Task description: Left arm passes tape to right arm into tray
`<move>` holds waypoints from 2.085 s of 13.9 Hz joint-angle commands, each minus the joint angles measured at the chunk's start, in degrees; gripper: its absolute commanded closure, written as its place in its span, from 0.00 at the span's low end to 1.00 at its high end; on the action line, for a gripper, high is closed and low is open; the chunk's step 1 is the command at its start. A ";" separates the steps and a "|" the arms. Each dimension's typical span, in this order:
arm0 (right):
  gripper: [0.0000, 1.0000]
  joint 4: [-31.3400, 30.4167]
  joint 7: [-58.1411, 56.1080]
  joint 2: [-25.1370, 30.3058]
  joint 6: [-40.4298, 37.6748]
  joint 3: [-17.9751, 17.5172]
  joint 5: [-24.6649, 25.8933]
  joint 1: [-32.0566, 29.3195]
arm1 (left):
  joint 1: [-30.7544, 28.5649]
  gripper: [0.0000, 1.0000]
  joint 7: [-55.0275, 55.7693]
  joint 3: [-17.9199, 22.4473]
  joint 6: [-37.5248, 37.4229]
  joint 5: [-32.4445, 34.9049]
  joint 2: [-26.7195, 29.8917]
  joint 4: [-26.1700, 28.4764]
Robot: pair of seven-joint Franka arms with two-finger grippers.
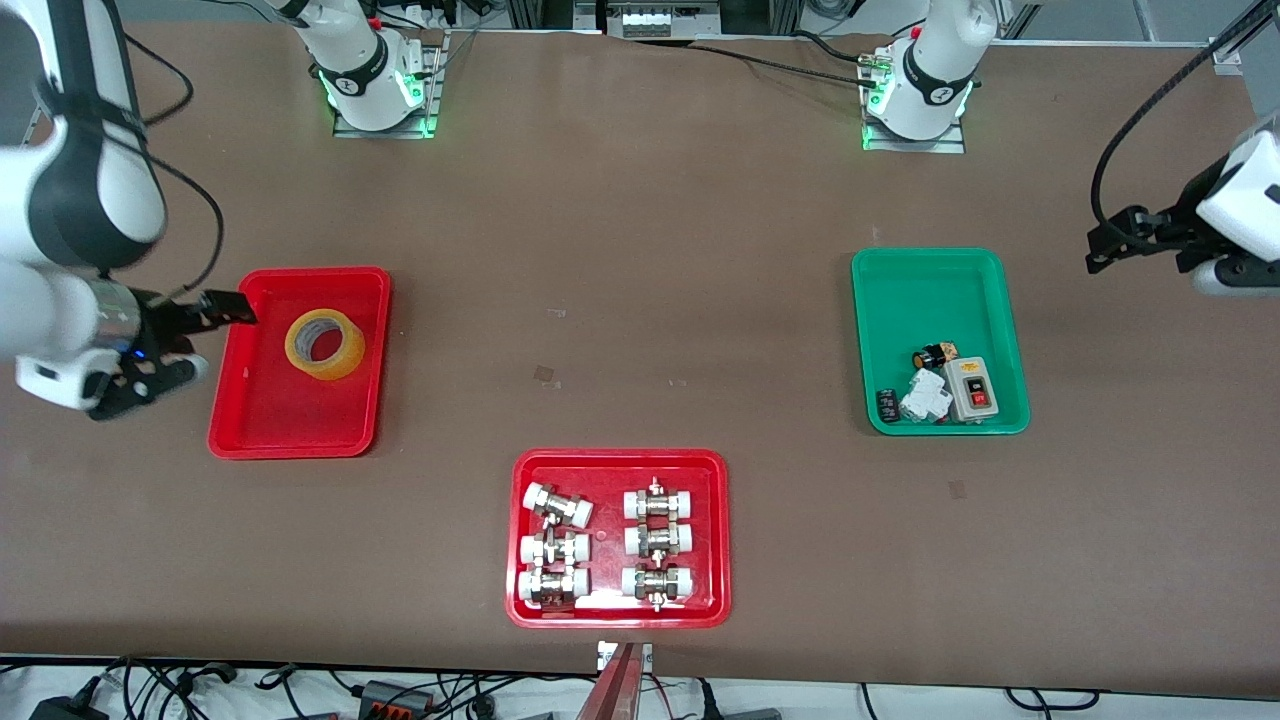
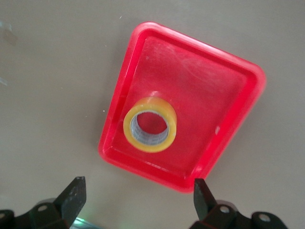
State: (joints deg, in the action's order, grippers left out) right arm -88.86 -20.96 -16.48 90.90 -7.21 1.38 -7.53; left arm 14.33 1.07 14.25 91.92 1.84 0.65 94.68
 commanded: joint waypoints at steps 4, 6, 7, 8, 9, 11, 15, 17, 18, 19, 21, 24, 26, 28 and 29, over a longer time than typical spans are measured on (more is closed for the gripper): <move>0.00 -5.70 17.50 15.05 -2.75 0.00 0.64 3.83 | -0.62 0.00 1.83 -0.45 0.19 -0.17 2.17 2.52; 0.00 -9.21 19.90 18.92 -1.70 0.00 0.29 4.71 | -0.44 0.00 1.40 -0.45 -0.42 -0.09 2.25 2.17; 0.00 -11.58 19.90 21.11 -0.56 0.00 -0.15 4.72 | -0.09 0.00 1.22 -0.45 -1.21 -0.17 1.99 1.04; 0.00 -14.38 19.99 23.31 0.67 0.35 -0.41 4.63 | 0.43 0.00 1.05 -0.45 -1.30 -0.52 1.99 0.85; 0.00 -17.81 19.90 26.03 2.42 0.70 -1.11 4.45 | 0.87 0.00 1.04 -0.98 -1.30 -1.14 1.99 0.85; 0.00 -20.83 19.82 29.21 3.94 1.23 -2.17 4.36 | 0.70 0.00 1.04 -1.95 -1.48 -1.23 1.99 0.85; 0.00 -14.34 22.08 25.37 -0.44 1.41 -2.26 3.93 | 0.61 0.00 0.96 -1.95 -1.48 -1.32 1.99 0.85; 0.00 -11.44 23.85 24.91 -0.55 1.41 -2.26 4.19 | 0.61 0.00 1.04 -1.95 -1.57 -1.32 1.99 0.85; 0.00 -10.21 23.68 23.78 -0.89 1.41 -2.35 3.93 | 0.79 0.00 1.04 -2.04 -1.83 -1.32 1.99 0.85; 0.00 -9.50 23.60 23.25 -1.07 1.41 -2.35 4.10 | 0.88 0.00 1.04 -2.04 -2.01 -1.32 1.99 0.85; 0.00 -8.97 23.42 23.16 -1.07 1.32 -2.35 4.19 | 0.88 0.00 1.04 -2.12 -1.92 -1.32 1.99 0.85; 0.00 -8.44 22.54 22.63 -0.90 1.32 -2.44 4.19 | 0.88 0.00 1.04 -3.00 -2.01 -1.32 1.99 0.85; 0.00 -8.35 22.45 22.36 -0.99 1.41 -2.44 4.01 | 0.88 0.00 1.04 -3.09 -2.01 -1.32 1.99 0.85; 0.00 -8.52 22.36 22.19 -1.25 1.50 -2.44 4.01 | 0.88 0.00 0.96 -3.09 -2.01 -1.40 1.90 0.85; 0.00 -8.44 22.19 22.19 -1.16 1.50 -2.44 4.01 | 0.88 0.00 0.96 -3.18 -2.01 -1.40 1.90 0.85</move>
State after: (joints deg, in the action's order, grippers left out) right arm -98.81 1.82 6.30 91.02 -5.70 -0.09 -3.09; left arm 15.17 2.01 11.23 90.90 1.28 1.86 95.77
